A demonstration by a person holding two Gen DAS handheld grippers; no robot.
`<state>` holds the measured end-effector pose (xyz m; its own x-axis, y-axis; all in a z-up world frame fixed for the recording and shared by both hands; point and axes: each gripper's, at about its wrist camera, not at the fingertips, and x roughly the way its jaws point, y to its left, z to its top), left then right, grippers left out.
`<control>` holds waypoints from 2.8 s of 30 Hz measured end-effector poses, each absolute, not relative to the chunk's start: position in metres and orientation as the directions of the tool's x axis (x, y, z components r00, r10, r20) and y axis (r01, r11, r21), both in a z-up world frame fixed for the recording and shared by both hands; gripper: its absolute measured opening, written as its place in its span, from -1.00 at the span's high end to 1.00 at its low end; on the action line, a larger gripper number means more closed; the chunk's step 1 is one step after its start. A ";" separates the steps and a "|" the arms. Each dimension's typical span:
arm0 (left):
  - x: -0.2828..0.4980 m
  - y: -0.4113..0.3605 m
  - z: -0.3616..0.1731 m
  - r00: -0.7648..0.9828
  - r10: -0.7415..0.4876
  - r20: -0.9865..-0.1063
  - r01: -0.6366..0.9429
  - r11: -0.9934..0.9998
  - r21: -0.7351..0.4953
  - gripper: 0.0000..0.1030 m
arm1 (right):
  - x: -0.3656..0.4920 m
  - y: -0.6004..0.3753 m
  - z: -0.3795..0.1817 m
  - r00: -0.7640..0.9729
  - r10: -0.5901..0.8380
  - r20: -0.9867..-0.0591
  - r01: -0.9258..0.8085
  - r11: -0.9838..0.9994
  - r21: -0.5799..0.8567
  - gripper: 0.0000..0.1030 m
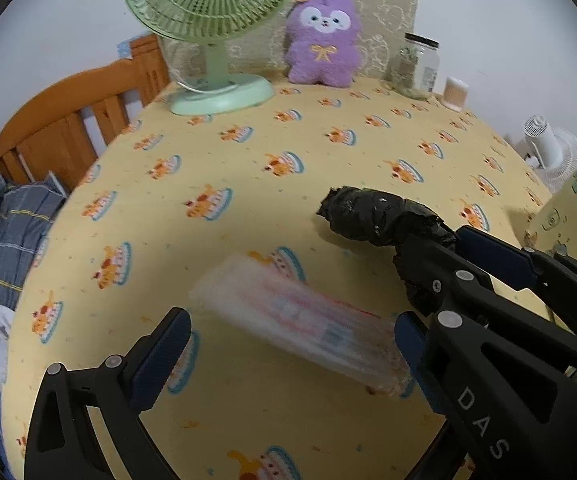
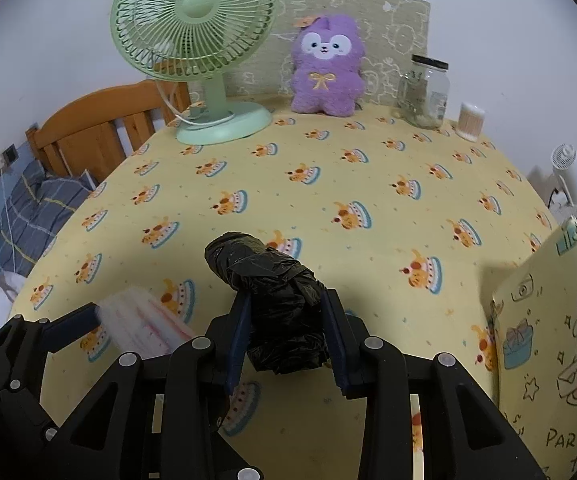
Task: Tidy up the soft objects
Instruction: 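Grasp the clear straw bag with the left tool and lift it, then carry the clear bag and black bundle over the fabric box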
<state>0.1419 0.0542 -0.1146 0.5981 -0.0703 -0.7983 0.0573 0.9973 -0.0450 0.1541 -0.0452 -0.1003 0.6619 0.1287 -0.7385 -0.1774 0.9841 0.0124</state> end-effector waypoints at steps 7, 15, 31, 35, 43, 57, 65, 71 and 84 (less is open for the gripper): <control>0.142 0.046 -0.121 0.562 -0.101 -0.821 0.097 0.994 -0.056 -0.99 | 0.151 -0.052 -0.106 0.650 0.107 -0.752 -0.156 0.988 0.006 0.26; 0.136 0.042 -0.117 0.588 -0.117 -0.800 0.123 0.991 -0.055 -0.19 | 0.148 -0.056 -0.106 0.643 0.118 -0.757 -0.159 0.987 0.019 0.26; 0.126 0.027 -0.103 0.634 -0.113 -0.765 0.144 0.989 -0.027 0.72 | 0.136 -0.070 -0.097 0.657 0.117 -0.745 -0.142 0.989 0.030 0.25; 0.122 0.023 -0.096 0.651 -0.107 -0.751 0.144 0.989 -0.016 0.75 | 0.132 -0.073 -0.092 0.666 0.120 -0.736 -0.138 0.990 0.036 0.25; 0.113 0.019 -0.083 0.677 -0.102 -0.729 0.144 0.990 -0.004 0.76 | 0.122 -0.078 -0.078 0.688 0.124 -0.715 -0.133 0.990 0.044 0.25; 0.095 0.011 -0.050 0.737 -0.090 -0.670 0.133 0.991 0.013 0.76 | 0.104 -0.087 -0.045 0.733 0.133 -0.668 -0.130 0.990 0.055 0.25; 0.088 0.007 -0.029 0.765 -0.081 -0.639 0.118 0.993 0.015 0.76 | 0.098 -0.092 -0.023 0.754 0.135 -0.643 -0.131 0.990 0.055 0.25; 0.081 0.002 -0.013 0.786 -0.079 -0.613 0.114 0.993 0.018 0.76 | 0.088 -0.096 -0.004 0.777 0.133 -0.615 -0.127 0.990 0.053 0.25; 0.071 -0.006 0.016 0.819 -0.070 -0.569 0.100 0.995 0.022 0.76 | 0.076 -0.107 0.027 0.808 0.146 -0.571 -0.138 0.989 0.057 0.25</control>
